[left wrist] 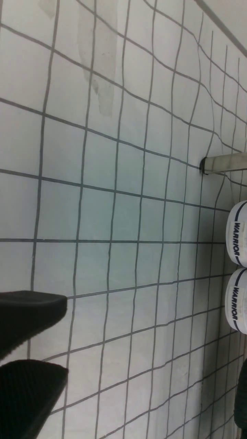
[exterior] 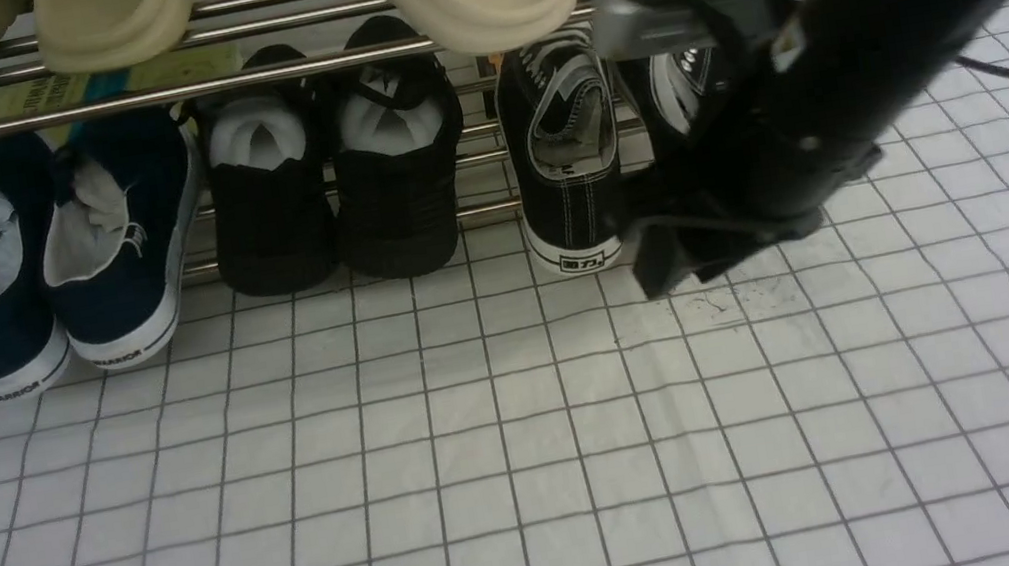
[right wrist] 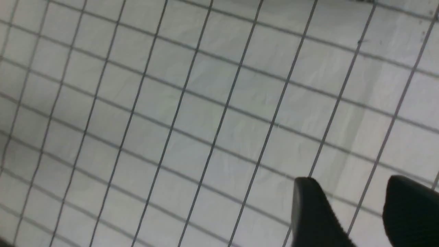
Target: Take the shoes off the shelf with your hand from the white checkered tablecloth.
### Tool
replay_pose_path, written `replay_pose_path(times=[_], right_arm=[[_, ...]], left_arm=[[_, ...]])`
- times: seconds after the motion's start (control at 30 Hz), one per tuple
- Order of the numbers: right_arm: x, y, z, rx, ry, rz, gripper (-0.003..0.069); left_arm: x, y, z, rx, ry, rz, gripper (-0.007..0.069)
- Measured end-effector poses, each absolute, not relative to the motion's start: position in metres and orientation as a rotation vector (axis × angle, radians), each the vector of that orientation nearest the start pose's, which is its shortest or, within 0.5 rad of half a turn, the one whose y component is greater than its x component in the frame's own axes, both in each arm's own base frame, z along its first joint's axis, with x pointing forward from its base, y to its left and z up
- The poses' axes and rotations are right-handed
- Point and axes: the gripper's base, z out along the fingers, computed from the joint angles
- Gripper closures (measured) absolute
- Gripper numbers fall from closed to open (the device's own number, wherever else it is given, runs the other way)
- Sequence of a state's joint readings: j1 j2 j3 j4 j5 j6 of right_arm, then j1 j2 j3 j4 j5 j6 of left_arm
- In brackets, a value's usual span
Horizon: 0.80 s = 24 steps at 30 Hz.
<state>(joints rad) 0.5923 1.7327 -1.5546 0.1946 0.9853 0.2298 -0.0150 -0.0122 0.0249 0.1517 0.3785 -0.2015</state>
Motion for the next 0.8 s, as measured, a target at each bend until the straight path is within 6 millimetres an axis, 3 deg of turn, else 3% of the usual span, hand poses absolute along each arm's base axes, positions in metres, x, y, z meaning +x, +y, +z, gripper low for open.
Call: replay_pose_path(times=[0.2, 0.4, 0.8], right_arm=[[0.342, 0.257, 0.314, -0.404, 2.621, 0.361, 0.0281], [0.369, 0.269, 0.314, -0.397, 2.545, 0.291, 0.0270], [0.399, 0.284, 0.272, -0.440, 2.472, 0.214, 0.0288]], left_arm=[[0.052, 0.004, 0.172, -0.081, 1.869, 0.000, 0.0385], [0.052, 0.004, 0.172, -0.081, 1.869, 0.000, 0.0385], [0.052, 0.004, 0.172, -0.081, 1.869, 0.000, 0.0385]])
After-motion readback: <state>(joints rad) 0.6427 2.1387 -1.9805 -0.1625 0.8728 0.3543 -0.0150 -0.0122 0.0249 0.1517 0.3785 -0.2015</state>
